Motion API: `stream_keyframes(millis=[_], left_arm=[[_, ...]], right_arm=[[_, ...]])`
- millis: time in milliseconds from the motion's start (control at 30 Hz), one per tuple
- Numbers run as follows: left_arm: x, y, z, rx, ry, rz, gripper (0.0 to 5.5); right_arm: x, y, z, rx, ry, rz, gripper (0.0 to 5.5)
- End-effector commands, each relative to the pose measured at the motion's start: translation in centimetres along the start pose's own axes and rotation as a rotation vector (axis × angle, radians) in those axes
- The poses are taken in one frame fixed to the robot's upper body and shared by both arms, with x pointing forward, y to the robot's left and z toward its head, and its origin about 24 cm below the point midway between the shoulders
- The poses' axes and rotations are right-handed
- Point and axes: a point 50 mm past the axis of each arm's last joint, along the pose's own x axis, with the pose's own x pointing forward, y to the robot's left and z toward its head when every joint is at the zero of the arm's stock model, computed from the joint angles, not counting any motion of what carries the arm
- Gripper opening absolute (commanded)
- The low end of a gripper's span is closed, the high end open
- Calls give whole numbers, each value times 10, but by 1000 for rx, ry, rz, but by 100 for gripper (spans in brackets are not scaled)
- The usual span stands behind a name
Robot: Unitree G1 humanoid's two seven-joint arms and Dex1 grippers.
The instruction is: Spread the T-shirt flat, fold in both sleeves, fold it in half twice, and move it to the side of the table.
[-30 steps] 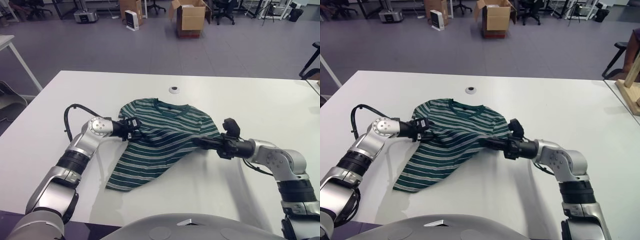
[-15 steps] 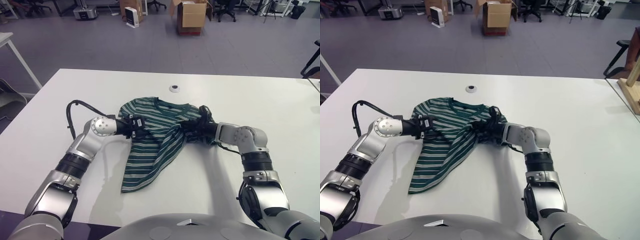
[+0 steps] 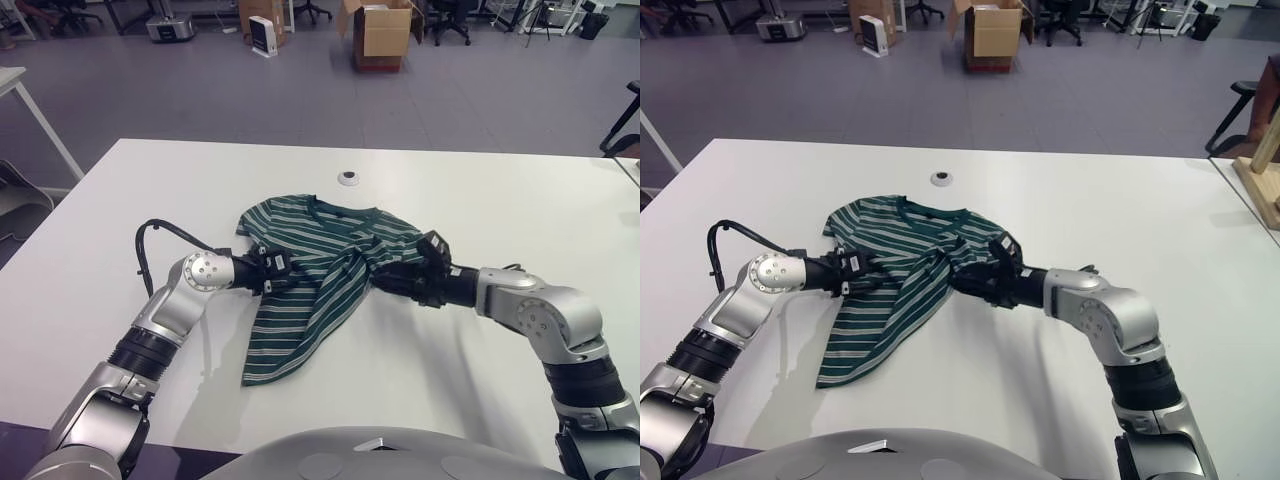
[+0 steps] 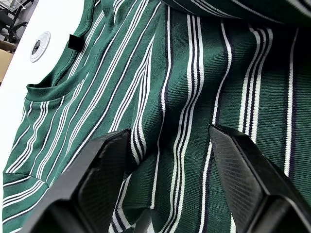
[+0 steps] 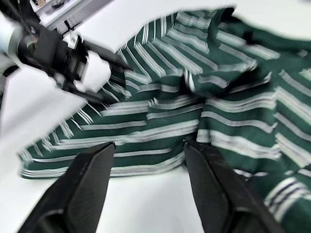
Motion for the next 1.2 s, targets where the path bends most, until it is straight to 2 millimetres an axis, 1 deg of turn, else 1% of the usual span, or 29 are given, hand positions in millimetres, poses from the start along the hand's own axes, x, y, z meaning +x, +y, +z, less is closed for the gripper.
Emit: stream_keyframes(millis=[33, 133, 267, 333, 433, 500, 533, 733, 867, 967, 1000, 1033, 1067, 1133, 1200], left_arm=[[1, -1, 0, 8, 15, -27, 295], [0, -3, -1, 7, 20, -33, 295], [1, -4, -2, 4, 26, -38, 295], [1, -4, -3, 4, 27, -43, 295], [1, -5, -4, 1, 30, -47, 295], [1, -5, -5, 0, 33, -50, 295], [0, -5, -6, -2, 35, -50, 295], [0, -6, -10, -11, 44, -54, 295], [-2, -7, -14, -21, 58, -49, 295], [-2, -7, -16, -25, 60, -47, 295], [-2, -8, -16, -25, 59, -48, 295], [-1, -8, -15, -25, 58, -48, 295], [-1, -8, -15, -24, 57, -49, 295], [-2, -8, -16, -25, 57, -49, 295], [-2, -9, -16, -26, 58, -50, 295]], right_arm=[[19, -10, -13, 4, 24, -86, 262], [28, -12, -13, 8, 2, -103, 204], [32, -12, -11, 27, -28, -113, 131], [32, -11, -9, 29, -38, -114, 108], [29, -8, -6, 13, -45, -112, 54], [23, -9, -3, 0, -49, -121, 5], [20, -9, -2, -3, -48, -124, 1], [6, -8, -10, -10, -12, -113, 1], [-3, -9, -7, -20, -36, -113, 1], [-12, -7, -12, -25, -36, -91, 1], [-15, -4, -16, -29, -30, -75, 30], [-17, -2, -18, -30, -27, -60, 47], [-22, 0, -21, -26, -30, -49, 81], [-29, 2, -25, -21, -31, -39, 124], [-32, 4, -27, -27, -27, -28, 157]])
